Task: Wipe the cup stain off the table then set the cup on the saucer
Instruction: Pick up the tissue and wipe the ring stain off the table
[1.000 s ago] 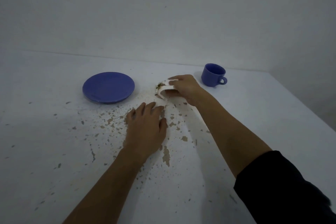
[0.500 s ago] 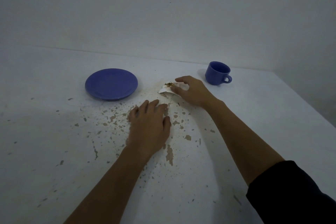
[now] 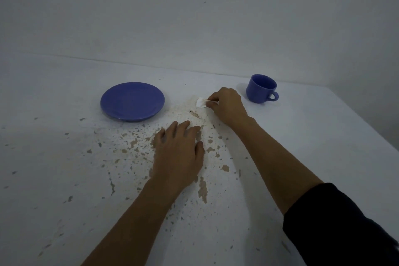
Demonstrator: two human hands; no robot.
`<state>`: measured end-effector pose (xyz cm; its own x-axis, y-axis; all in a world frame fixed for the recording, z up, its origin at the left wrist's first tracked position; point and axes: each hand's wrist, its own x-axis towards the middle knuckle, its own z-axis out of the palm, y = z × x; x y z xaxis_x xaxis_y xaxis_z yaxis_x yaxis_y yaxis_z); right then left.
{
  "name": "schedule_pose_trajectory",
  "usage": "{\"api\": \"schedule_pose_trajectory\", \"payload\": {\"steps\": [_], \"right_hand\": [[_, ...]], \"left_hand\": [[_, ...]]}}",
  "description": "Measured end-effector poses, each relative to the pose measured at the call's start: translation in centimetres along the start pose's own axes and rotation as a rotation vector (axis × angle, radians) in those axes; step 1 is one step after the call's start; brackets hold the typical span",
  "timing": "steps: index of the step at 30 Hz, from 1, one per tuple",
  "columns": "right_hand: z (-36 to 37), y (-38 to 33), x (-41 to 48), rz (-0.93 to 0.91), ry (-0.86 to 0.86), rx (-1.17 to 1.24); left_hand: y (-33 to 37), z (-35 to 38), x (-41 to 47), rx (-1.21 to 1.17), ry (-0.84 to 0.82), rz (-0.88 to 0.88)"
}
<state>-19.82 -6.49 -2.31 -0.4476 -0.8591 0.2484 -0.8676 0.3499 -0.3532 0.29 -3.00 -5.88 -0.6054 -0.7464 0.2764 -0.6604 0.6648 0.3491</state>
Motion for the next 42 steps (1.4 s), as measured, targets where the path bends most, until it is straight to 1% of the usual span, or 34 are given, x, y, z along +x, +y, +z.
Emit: {"api": "schedule_pose_trajectory", "payload": {"steps": [2,4,6,8,10,13,14,16,18,22,24,29,32,35,37,40,42], "right_hand": [[0.0,0.3,1.2,0.082,0.025,0.02],[0.1,0.7,2.4,0.152,0.019,-0.012],[0.4,0.8,3.2,0.167,0.009,-0.04],[1.0,0.6,3.3,0.121,0.015,-0.055],[1.9,-0.4,2.6,-0.002,0.014,-0.093],[2.5,-2.0,0.8,-0.24,-0.034,-0.122],[2.2,-2.1,0.3,-0.298,-0.056,-0.124],[1.4,-1.9,-0.1,-0.355,-0.117,-0.125],[0.4,-1.3,0.1,-0.334,-0.153,-0.116],[0.6,-2.1,1.0,-0.247,-0.066,-0.016],[1.1,-3.1,0.7,-0.272,-0.07,-0.015],[0.4,-2.6,-1.8,-0.429,-0.167,-0.047],[-0.8,-1.8,-1.6,-0.412,-0.218,-0.085],[-0.4,-1.8,-0.4,-0.337,-0.149,-0.125],[0.1,-2.5,-0.6,-0.32,-0.128,-0.137],[0.3,-2.9,-2.2,-0.373,-0.133,-0.104],[-0.4,-2.4,-3.1,-0.409,-0.165,-0.101]], "left_hand": [[0.0,0.1,0.0,-0.002,-0.001,0.001],[0.1,0.1,0.1,-0.007,0.005,0.0],[0.1,0.1,0.1,-0.016,0.018,-0.004],[0.1,0.1,0.1,-0.014,0.021,-0.011],[0.1,0.2,0.1,-0.009,0.024,-0.009],[0.1,0.2,0.2,0.0,0.018,-0.005],[0.0,0.2,0.2,0.001,0.015,-0.004],[0.0,0.3,0.2,0.0,0.011,-0.003],[0.0,0.3,0.2,0.002,0.005,-0.005],[0.1,0.2,0.2,0.007,0.006,-0.007],[0.0,0.2,0.1,0.014,0.011,-0.002],[0.1,0.2,0.2,0.013,0.021,0.004],[0.0,0.3,0.1,0.007,0.008,0.005],[0.0,0.2,0.1,0.006,0.008,0.0],[0.0,0.2,0.2,0.012,0.003,-0.003],[-0.1,0.3,0.3,0.014,0.003,-0.002],[0.0,0.3,0.2,0.009,0.007,0.002]]}}
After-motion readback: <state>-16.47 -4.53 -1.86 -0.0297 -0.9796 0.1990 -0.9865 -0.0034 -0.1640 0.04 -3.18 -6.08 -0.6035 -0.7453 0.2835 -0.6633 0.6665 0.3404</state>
